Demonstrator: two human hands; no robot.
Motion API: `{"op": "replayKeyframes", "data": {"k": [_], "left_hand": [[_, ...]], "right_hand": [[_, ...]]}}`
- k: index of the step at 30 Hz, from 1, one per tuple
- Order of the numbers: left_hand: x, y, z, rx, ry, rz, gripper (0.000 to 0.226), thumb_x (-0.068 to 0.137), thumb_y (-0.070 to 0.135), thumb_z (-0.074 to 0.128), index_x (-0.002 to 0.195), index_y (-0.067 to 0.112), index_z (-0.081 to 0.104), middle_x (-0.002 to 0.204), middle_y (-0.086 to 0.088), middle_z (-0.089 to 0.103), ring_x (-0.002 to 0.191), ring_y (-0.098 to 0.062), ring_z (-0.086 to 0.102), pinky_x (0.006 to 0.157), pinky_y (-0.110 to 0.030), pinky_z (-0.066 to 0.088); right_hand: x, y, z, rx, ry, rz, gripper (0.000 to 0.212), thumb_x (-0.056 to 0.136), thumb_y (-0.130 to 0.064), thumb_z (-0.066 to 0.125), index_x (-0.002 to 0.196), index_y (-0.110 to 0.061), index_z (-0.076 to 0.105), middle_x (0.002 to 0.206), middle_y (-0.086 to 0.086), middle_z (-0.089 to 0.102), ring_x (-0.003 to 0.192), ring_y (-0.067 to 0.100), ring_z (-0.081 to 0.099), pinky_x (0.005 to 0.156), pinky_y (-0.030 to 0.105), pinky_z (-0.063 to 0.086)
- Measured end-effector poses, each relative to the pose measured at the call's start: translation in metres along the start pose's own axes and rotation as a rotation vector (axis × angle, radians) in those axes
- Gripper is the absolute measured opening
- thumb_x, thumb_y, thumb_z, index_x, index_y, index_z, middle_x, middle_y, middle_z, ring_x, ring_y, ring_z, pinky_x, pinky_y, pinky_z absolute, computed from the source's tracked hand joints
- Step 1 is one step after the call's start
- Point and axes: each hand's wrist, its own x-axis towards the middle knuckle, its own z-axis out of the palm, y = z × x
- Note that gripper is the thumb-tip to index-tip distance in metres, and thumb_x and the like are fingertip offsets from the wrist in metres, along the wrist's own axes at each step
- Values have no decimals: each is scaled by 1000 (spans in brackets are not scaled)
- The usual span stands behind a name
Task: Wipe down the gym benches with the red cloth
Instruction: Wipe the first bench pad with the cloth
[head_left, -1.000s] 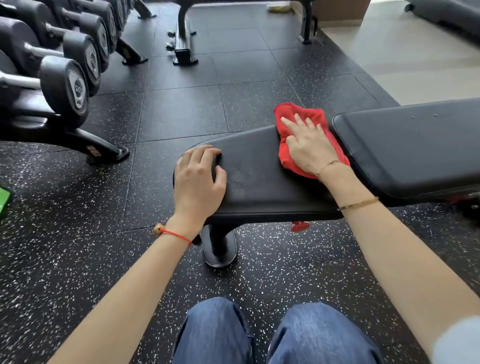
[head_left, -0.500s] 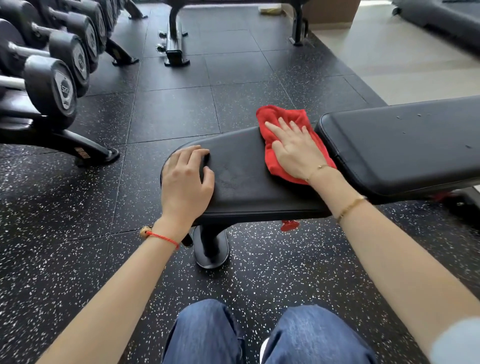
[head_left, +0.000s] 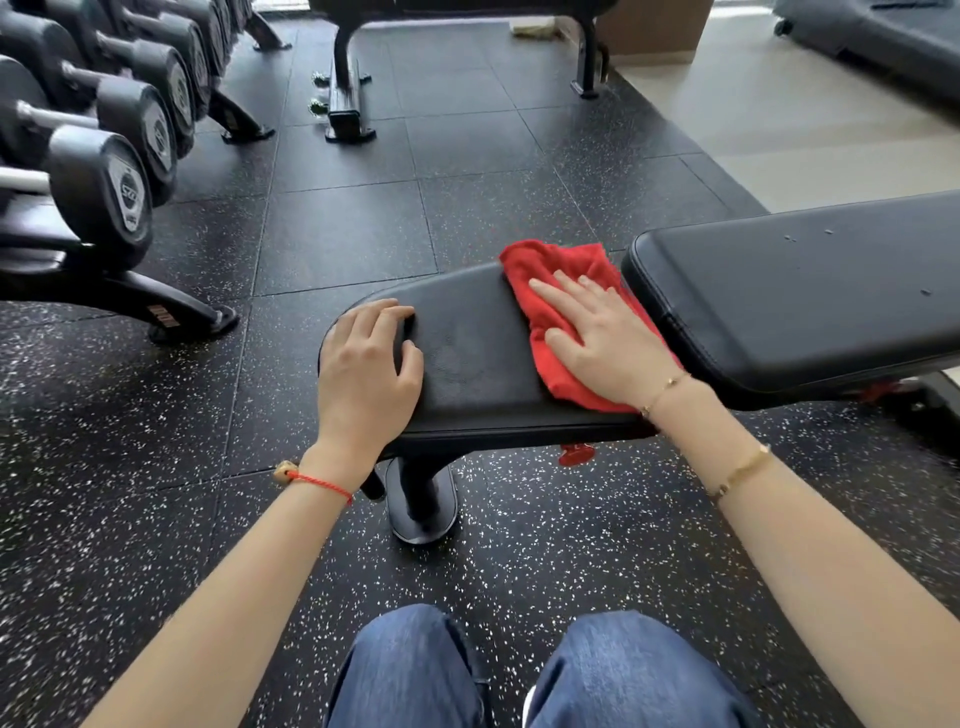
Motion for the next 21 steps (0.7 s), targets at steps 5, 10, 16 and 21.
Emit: {"op": "replayKeyframes", "data": {"k": [5,10,16,21], "left_hand": [[0,2,1,15,9,-12,36,91,19,53,126,16,60,134,-1,59,129,-23,46,111,-36,31],[2,1,0,-15,16,-18,35,88,19,54,122,17,62,132,0,61,127,-23,48,110,-39,33],[1,0,-4,-31,-17,-10,36,92,17,54,127,14,61,136,-1,58,132,-22,47,116,-38,30],[-16,-2,-22,-109,27,-48,34,92,8,55,126,8,62,130,-9,62,126,-26,51,114,-41,35]], "right_hand": [[48,-22,8,-31,-19,122,55,100,-33,33,153,-31,18,163,5,7,150,26,7,122,39,0],[8,-46,21,-30,17,-104,56,97,-33,40,151,-32,23,161,2,16,148,23,14,122,36,4],[14,-20,10,21,-16,-29,54,98,-29,39,150,-35,24,161,-3,16,149,20,12,122,37,2],[66,-59,21,-38,-39,49,54,100,-30,31,153,-28,19,162,3,9,149,25,9,122,39,0]]}}
